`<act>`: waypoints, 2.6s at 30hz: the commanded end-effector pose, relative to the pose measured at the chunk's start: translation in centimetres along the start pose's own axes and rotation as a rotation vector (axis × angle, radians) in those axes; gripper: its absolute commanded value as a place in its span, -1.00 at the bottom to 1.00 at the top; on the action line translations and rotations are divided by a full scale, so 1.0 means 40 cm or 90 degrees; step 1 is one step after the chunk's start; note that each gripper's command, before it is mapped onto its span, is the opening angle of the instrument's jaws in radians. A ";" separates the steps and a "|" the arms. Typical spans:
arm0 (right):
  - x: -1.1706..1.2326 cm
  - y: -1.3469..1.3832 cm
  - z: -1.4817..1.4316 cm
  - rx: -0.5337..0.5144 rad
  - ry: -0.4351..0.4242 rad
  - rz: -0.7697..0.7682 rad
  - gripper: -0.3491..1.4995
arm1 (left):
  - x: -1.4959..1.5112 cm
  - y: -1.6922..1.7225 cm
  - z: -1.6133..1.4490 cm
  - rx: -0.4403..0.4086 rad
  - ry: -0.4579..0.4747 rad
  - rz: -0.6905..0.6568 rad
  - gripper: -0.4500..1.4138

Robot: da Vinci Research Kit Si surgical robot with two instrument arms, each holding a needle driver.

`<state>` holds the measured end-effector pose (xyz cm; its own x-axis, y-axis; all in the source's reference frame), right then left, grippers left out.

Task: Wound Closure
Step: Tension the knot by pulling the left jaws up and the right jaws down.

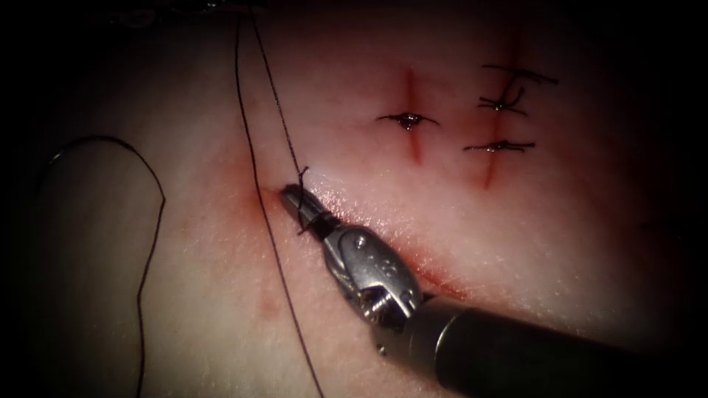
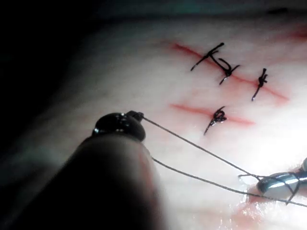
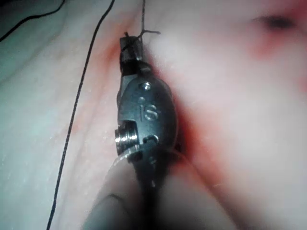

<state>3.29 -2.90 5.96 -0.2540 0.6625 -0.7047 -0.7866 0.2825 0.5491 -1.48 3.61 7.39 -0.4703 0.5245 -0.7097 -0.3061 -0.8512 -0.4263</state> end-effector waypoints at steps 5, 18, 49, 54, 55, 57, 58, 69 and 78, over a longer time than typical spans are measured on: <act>0.0018 -0.0075 -0.0110 -0.008 -0.028 -0.046 -1.00 | -0.0027 -0.0035 0.0020 -0.002 0.001 0.008 -1.00; -0.0032 -0.0191 -0.0195 -0.041 -0.037 -0.096 -1.00 | -0.0027 0.0028 0.0013 0.001 0.001 0.008 -1.00; -0.0050 -0.0303 -0.0057 0.043 -0.041 -0.133 -1.00 | 0.0053 -0.0126 0.0227 0.036 0.132 -0.025 -1.00; -0.0103 -0.0318 -0.0093 0.051 -0.064 -0.149 -1.00 | 0.0068 -0.0146 0.0263 0.051 0.132 -0.009 -1.00; -0.0110 -0.0316 -0.0096 0.049 -0.065 -0.151 -1.00 | 0.0070 -0.0150 0.0269 0.053 0.131 -0.006 -1.00; -0.0133 -0.0310 -0.0101 0.049 -0.075 -0.157 -1.00 | 0.0072 -0.0157 0.0282 0.055 0.136 -0.006 -1.00; -0.0145 -0.0309 -0.0103 0.047 -0.081 -0.160 -1.00 | 0.0072 -0.0161 0.0287 0.056 0.137 -0.003 -1.00; -0.0174 -0.0327 -0.0131 0.057 -0.090 -0.170 -1.00 | 0.0074 -0.0196 0.0311 0.065 0.150 0.007 -1.00; -0.0195 -0.0345 -0.0153 0.063 -0.097 -0.155 -1.00 | 0.0074 -0.0223 0.0309 0.075 0.161 0.011 -1.00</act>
<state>4.12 -4.22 5.42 0.0313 0.6603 -0.7504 -0.7550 0.5076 0.4152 -2.31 4.51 8.21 -0.2599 0.4758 -0.8403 -0.3991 -0.8453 -0.3552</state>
